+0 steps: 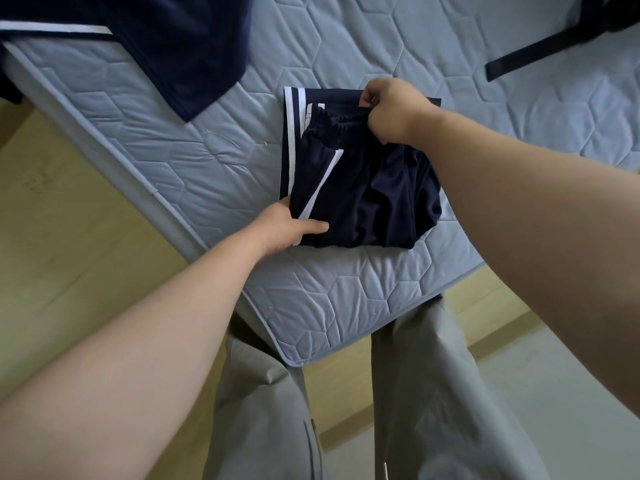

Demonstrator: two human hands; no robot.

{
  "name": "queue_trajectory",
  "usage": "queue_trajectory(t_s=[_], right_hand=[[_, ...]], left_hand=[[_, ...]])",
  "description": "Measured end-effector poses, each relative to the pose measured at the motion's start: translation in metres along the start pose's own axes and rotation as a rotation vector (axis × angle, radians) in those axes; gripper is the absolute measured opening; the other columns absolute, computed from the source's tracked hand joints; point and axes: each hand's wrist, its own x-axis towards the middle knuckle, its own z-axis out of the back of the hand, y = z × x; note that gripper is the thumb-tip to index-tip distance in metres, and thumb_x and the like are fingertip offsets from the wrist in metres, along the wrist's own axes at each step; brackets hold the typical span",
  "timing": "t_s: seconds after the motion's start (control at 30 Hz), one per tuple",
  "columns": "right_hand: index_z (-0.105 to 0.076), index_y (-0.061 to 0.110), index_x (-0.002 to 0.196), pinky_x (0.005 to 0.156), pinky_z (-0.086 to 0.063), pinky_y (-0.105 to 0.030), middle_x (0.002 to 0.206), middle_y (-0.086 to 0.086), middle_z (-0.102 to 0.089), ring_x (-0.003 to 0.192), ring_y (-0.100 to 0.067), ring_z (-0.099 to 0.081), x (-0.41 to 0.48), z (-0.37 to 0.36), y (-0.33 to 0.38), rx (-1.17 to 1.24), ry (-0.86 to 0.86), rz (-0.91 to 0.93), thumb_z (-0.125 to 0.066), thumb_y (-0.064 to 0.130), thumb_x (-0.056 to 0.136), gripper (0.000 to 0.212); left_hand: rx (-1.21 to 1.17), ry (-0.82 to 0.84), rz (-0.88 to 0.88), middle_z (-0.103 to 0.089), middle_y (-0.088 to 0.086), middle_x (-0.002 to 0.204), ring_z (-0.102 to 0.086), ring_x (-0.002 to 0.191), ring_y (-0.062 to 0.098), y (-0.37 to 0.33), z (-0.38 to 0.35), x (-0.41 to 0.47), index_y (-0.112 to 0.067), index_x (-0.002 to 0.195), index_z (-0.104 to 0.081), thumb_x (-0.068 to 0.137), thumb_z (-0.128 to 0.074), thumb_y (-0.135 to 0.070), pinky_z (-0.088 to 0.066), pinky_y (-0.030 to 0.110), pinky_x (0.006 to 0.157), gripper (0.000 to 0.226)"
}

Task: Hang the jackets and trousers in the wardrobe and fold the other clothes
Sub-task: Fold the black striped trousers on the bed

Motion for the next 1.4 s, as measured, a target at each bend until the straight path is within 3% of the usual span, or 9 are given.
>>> queue_trajectory(t_s=[0.13,0.4,0.63,0.8,0.9,0.97,1.07,1.2,1.4], right_hand=[[-0.055,0.028,0.092,0.098,-0.050,-0.047,0.101,0.001,-0.058,0.101,-0.029,-0.059,-0.002,-0.001,0.003,-0.020,-0.016,-0.040,-0.040,0.005,0.075,0.032],[-0.056,0.025,0.098,0.101,-0.048,-0.050,0.103,0.001,-0.057,0.103,-0.028,-0.057,-0.009,-0.001,0.009,-0.049,0.011,-0.059,-0.041,0.003,0.078,0.033],[-0.055,0.027,0.103,0.100,-0.049,-0.048,0.107,0.001,-0.057,0.103,-0.029,-0.057,-0.012,0.000,0.013,-0.060,0.022,-0.069,-0.043,0.003,0.078,0.037],[-0.060,0.029,0.128,0.108,-0.043,-0.052,0.116,0.001,-0.057,0.118,-0.030,-0.056,-0.012,-0.001,0.014,-0.099,0.070,-0.070,-0.044,0.002,0.078,0.059],[-0.061,0.028,0.132,0.107,-0.043,-0.052,0.112,0.003,-0.057,0.118,-0.029,-0.056,-0.009,0.001,0.014,-0.126,0.097,-0.068,-0.047,-0.001,0.074,0.066],[-0.062,0.026,0.132,0.097,-0.049,-0.042,0.114,0.001,-0.057,0.110,-0.027,-0.055,-0.007,0.003,0.014,-0.122,0.093,-0.072,-0.051,-0.004,0.073,0.066],[-0.060,0.021,0.134,0.080,-0.047,-0.033,0.112,-0.001,-0.058,0.099,-0.023,-0.053,-0.003,0.004,0.012,-0.118,0.091,-0.051,-0.056,-0.005,0.076,0.064],[-0.049,0.024,0.142,0.075,-0.047,-0.033,0.120,0.000,-0.055,0.103,-0.024,-0.055,0.003,0.006,0.002,-0.143,0.170,-0.012,-0.066,0.005,0.075,0.072],[-0.026,0.031,0.152,0.110,-0.030,-0.047,0.150,-0.006,-0.028,0.139,-0.033,-0.027,0.020,0.000,-0.011,-0.410,-0.009,0.047,-0.078,0.027,0.065,0.101]], left_hand=[[0.218,-0.037,-0.003,-0.065,-0.017,0.109,-0.063,0.105,0.009,-0.003,-0.003,0.002,-0.030,0.123,-0.060,0.070,-0.090,-0.040,-0.048,0.021,0.086,0.062],[0.142,-0.052,-0.116,-0.068,-0.007,0.119,-0.064,0.113,0.014,0.008,0.004,-0.012,-0.033,0.122,-0.051,0.069,-0.090,-0.014,-0.049,0.038,0.104,0.068],[0.049,-0.198,-0.013,-0.069,-0.021,0.104,-0.064,0.100,-0.001,0.008,-0.004,-0.014,-0.035,0.116,-0.064,0.075,-0.073,-0.066,-0.048,0.016,0.080,0.052],[0.178,-0.393,0.173,-0.072,0.000,0.092,-0.068,0.092,0.024,-0.016,-0.012,0.001,-0.016,0.099,-0.074,0.081,-0.066,-0.068,-0.048,0.028,0.068,0.056],[0.390,-0.605,0.125,-0.063,0.006,0.121,-0.062,0.109,0.029,-0.047,-0.009,0.005,-0.017,0.121,-0.059,0.068,-0.079,-0.056,-0.051,0.036,0.088,0.069],[0.574,-0.716,-0.153,-0.046,0.007,0.142,-0.047,0.130,0.029,-0.070,-0.004,0.007,-0.021,0.138,-0.043,0.060,-0.083,-0.056,-0.041,0.040,0.106,0.095],[0.853,-0.539,-0.381,-0.020,0.006,0.162,-0.021,0.149,0.031,-0.108,0.004,0.017,-0.026,0.153,-0.026,0.060,-0.082,-0.064,-0.026,0.047,0.119,0.115],[1.110,-0.309,-0.279,-0.009,0.003,0.168,-0.006,0.154,0.028,-0.141,0.016,0.046,-0.024,0.158,-0.021,0.065,-0.083,-0.061,-0.013,0.053,0.122,0.118],[1.294,-0.189,-0.170,-0.053,0.007,0.126,-0.043,0.126,0.034,-0.173,0.026,0.071,-0.022,0.129,-0.051,0.050,-0.085,-0.069,-0.040,0.048,0.098,0.098]])
